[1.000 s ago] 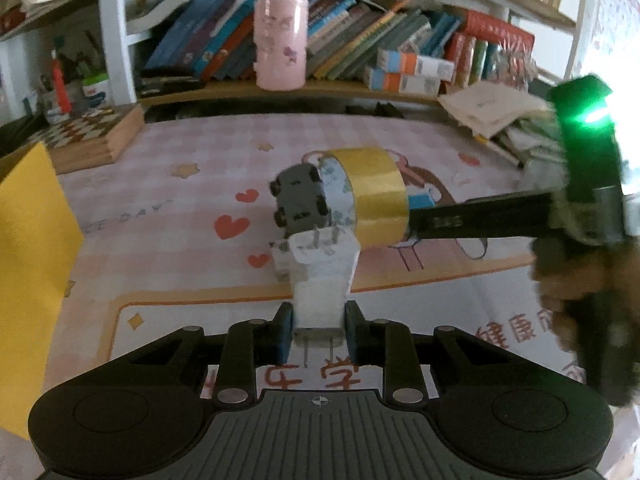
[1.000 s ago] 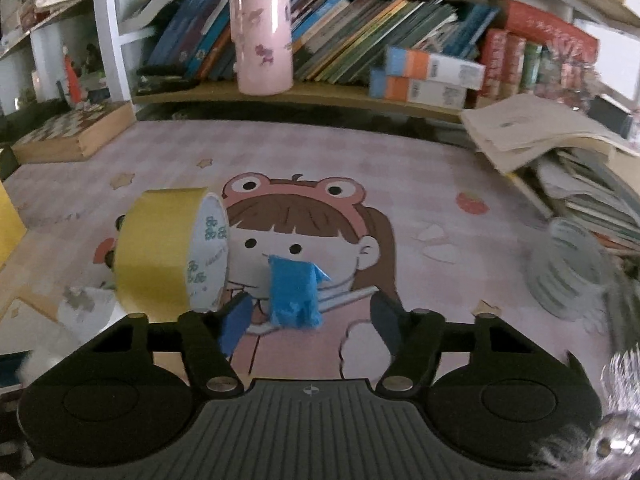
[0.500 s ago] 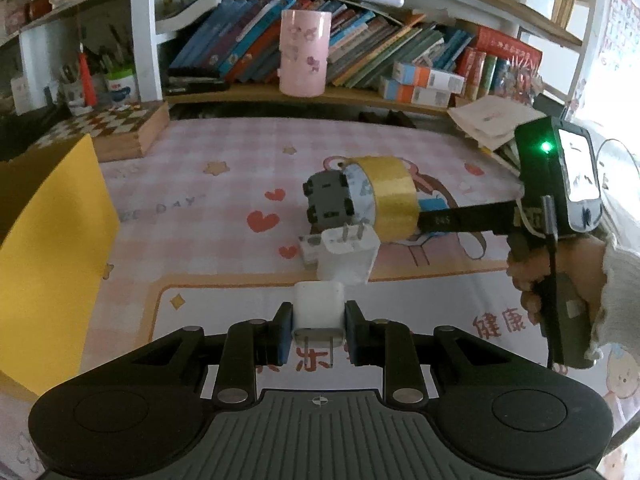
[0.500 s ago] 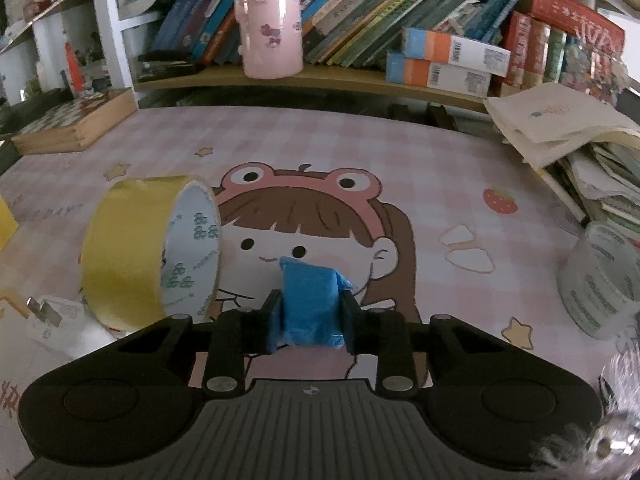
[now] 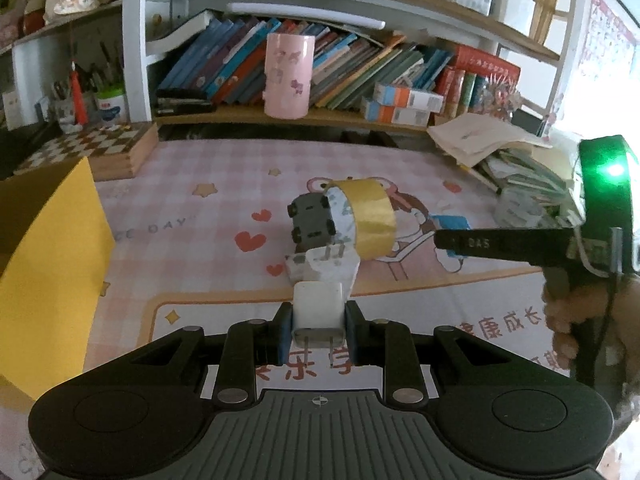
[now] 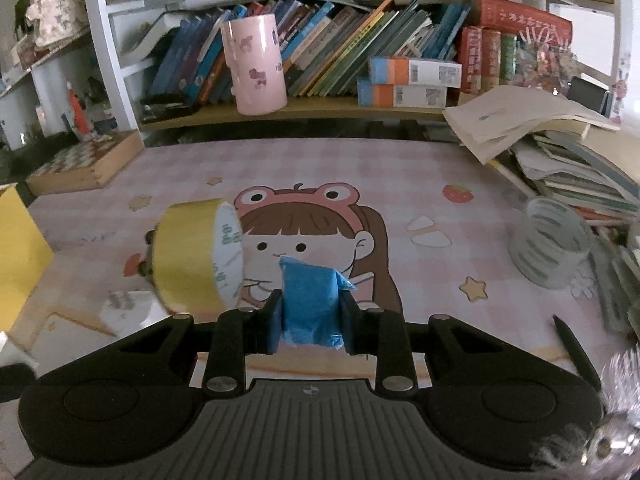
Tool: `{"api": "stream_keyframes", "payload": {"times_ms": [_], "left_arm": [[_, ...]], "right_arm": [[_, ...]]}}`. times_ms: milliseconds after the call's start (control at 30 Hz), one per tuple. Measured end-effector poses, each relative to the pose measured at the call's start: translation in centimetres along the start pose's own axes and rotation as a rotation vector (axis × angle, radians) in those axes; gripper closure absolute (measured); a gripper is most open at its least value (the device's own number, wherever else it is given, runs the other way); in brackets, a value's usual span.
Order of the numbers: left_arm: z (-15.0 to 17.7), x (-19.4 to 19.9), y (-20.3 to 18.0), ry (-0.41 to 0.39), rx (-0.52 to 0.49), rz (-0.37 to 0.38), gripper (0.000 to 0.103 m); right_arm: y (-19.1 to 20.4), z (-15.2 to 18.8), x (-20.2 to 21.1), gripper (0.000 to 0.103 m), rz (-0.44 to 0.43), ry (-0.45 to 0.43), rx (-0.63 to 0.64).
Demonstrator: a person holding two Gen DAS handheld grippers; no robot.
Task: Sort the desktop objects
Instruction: 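Close the right tool on the small blue item beside the tape roll, then carry the charger and blue item with both tools toward the yellow box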
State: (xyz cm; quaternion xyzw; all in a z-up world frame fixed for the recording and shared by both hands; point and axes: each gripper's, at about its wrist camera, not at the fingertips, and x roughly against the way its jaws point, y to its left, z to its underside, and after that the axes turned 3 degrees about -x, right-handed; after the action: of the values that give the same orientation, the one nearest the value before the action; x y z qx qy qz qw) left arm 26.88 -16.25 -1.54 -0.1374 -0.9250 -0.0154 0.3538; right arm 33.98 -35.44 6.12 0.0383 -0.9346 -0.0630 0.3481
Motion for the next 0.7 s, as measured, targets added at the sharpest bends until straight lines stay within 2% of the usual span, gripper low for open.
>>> {"api": "stream_keyframes", "payload": {"times_ms": [333,533,700], "left_arm": [[1.0,3.4,0.9,-0.052,0.034,0.016,0.078],[2.1,5.4,1.4,-0.073,0.03,0.028,0.078],[3.3,6.9,2.1,-0.084,0.036,0.041,0.078]], "right_arm": [[2.0,1.7,5.5,0.077,-0.02,-0.025,-0.038],[3.6,4.0,9.0,0.077,-0.041,-0.01,-0.084],[5.3,6.0,11.2,0.077,-0.036,-0.001,-0.058]]}}
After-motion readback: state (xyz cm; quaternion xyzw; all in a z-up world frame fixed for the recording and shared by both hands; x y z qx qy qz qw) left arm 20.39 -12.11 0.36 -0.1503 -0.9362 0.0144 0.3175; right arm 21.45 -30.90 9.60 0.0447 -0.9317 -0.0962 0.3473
